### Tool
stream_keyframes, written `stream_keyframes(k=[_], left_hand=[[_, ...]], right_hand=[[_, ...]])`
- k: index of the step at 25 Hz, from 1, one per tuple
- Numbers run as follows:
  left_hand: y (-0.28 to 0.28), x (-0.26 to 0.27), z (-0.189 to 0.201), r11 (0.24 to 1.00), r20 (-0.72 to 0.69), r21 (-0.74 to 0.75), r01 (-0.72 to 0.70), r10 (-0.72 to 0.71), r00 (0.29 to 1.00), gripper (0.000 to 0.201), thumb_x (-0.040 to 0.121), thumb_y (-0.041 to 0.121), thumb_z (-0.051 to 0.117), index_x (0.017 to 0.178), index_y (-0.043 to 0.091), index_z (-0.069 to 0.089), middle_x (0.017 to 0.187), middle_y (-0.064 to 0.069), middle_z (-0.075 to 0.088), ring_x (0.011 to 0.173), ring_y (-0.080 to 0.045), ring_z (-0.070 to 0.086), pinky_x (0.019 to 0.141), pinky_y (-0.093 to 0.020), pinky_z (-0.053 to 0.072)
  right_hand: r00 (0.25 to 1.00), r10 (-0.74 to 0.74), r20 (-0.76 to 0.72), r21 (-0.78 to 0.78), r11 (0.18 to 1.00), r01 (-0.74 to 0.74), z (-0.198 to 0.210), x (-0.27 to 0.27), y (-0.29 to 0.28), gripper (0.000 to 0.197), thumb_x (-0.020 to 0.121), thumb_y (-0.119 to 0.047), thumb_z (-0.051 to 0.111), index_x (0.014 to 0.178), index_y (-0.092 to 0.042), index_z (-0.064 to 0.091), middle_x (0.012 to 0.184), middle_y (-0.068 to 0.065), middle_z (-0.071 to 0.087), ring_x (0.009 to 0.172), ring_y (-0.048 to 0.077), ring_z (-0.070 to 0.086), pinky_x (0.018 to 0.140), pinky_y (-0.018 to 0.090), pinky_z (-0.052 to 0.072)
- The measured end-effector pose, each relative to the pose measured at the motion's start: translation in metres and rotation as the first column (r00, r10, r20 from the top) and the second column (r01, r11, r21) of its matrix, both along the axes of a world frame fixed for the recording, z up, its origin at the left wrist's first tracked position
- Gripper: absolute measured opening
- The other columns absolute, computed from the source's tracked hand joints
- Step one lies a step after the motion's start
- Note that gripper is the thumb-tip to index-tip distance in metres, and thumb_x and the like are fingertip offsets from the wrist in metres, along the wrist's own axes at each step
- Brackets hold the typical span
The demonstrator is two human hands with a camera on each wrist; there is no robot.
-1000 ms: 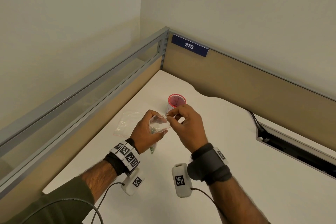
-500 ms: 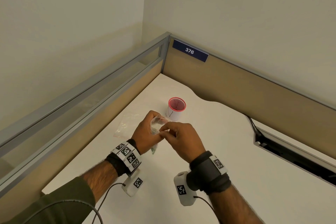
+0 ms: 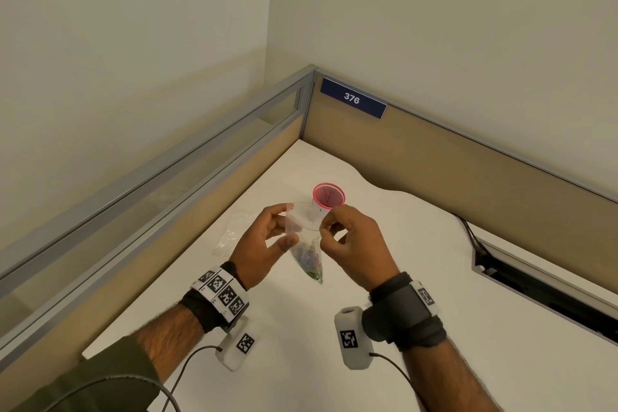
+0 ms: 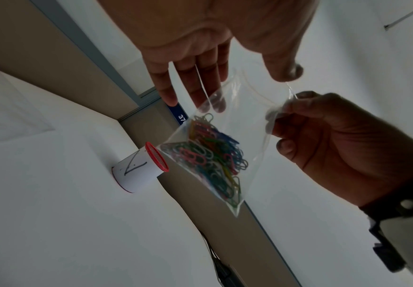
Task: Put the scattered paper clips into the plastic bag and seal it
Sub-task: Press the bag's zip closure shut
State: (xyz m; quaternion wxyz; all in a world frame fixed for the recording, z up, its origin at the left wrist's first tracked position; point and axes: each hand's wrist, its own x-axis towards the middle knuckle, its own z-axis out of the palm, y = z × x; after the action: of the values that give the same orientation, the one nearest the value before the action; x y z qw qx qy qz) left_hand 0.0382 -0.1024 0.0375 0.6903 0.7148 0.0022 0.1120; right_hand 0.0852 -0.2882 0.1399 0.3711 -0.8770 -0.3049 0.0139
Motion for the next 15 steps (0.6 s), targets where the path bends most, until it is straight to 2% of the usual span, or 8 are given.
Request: stream_keyframes(k=[2, 4, 6, 7, 11, 13, 15], left_hand=[[0.0, 0.003, 0.0, 0.999, -0.003, -0.04, -0.002, 0.002, 1.0, 0.062, 0.083, 0.066, 0.065, 0.132, 0.029, 0.056, 0.125, 0.006, 0.07, 0.121, -0.013, 0.065, 0.102, -0.029, 0.052], [-0.001, 0.007, 0.004, 1.0, -0.004, 0.003, -0.031, 0.031, 1.0, 0.037, 0.095, 0.044, 0.063, 0.126, 0.024, 0.062, 0.121, 0.005, 0.072, 0.117, -0.012, 0.066, 0.098, -0.024, 0.052], [0.001, 0.009, 0.005, 0.998, 0.0, -0.011, -0.067, 0.067, 0.998, 0.022, 0.097, 0.02, 0.064, 0.117, 0.013, 0.065, 0.114, 0.001, 0.073, 0.11, -0.012, 0.069, 0.093, -0.023, 0.053], [0.001, 0.01, 0.004, 0.996, -0.004, -0.038, -0.079, 0.079, 0.997, 0.018, 0.095, 0.014, 0.066, 0.112, 0.009, 0.066, 0.111, -0.002, 0.074, 0.107, -0.013, 0.07, 0.091, -0.024, 0.054], [-0.003, 0.008, 0.013, 0.981, -0.002, -0.158, -0.111, 0.112, 0.994, 0.018, 0.088, 0.018, 0.074, 0.096, 0.007, 0.062, 0.096, -0.007, 0.076, 0.095, -0.017, 0.072, 0.086, -0.026, 0.057], [-0.006, 0.006, 0.018, 0.982, -0.002, -0.155, -0.113, 0.114, 0.993, 0.013, 0.091, 0.013, 0.069, 0.092, 0.009, 0.057, 0.088, -0.006, 0.077, 0.089, -0.014, 0.073, 0.079, -0.022, 0.057], [-0.008, 0.005, 0.022, 0.981, -0.014, -0.144, -0.131, 0.131, 0.991, 0.01, 0.094, 0.008, 0.064, 0.092, 0.009, 0.054, 0.087, -0.009, 0.076, 0.085, -0.011, 0.075, 0.073, -0.02, 0.057]], right_hand=[[0.999, 0.004, -0.034, 0.041, 0.999, -0.002, -0.002, 0.003, -0.005, 0.003, 0.086, -0.015, 0.063, 0.089, -0.015, 0.064, 0.088, -0.006, 0.064, 0.079, 0.007, 0.059, 0.064, 0.011, 0.049], [0.997, 0.022, -0.072, 0.082, 0.996, -0.016, -0.005, 0.006, -0.01, 0.003, 0.086, -0.015, 0.064, 0.089, -0.015, 0.065, 0.09, -0.007, 0.065, 0.08, 0.005, 0.06, 0.065, 0.012, 0.051], [0.994, 0.036, -0.107, 0.102, 0.994, -0.025, -0.011, 0.006, -0.012, 0.003, 0.086, -0.014, 0.063, 0.087, -0.016, 0.064, 0.089, -0.009, 0.066, 0.081, 0.004, 0.06, 0.067, 0.014, 0.053], [0.992, 0.036, -0.118, 0.122, 0.992, -0.022, -0.013, 0.006, -0.013, 0.005, 0.087, -0.012, 0.062, 0.087, -0.017, 0.064, 0.088, -0.009, 0.066, 0.081, 0.004, 0.06, 0.066, 0.016, 0.053], [0.971, -0.048, -0.234, 0.285, 0.952, 0.116, -0.027, 0.013, -0.022, 0.017, 0.089, -0.004, 0.057, 0.099, -0.017, 0.062, 0.085, -0.001, 0.07, 0.075, 0.013, 0.065, 0.062, 0.025, 0.057], [0.947, -0.093, -0.308, 0.358, 0.911, 0.206, -0.034, 0.014, -0.024, 0.022, 0.091, -0.006, 0.057, 0.108, -0.018, 0.062, 0.083, 0.006, 0.07, 0.076, 0.019, 0.066, 0.062, 0.027, 0.058], [0.918, -0.068, -0.392, 0.394, 0.889, 0.234, -0.04, 0.011, -0.022, 0.024, 0.092, -0.012, 0.06, 0.115, -0.018, 0.062, 0.088, 0.01, 0.07, 0.081, 0.02, 0.065, 0.065, 0.029, 0.059]])
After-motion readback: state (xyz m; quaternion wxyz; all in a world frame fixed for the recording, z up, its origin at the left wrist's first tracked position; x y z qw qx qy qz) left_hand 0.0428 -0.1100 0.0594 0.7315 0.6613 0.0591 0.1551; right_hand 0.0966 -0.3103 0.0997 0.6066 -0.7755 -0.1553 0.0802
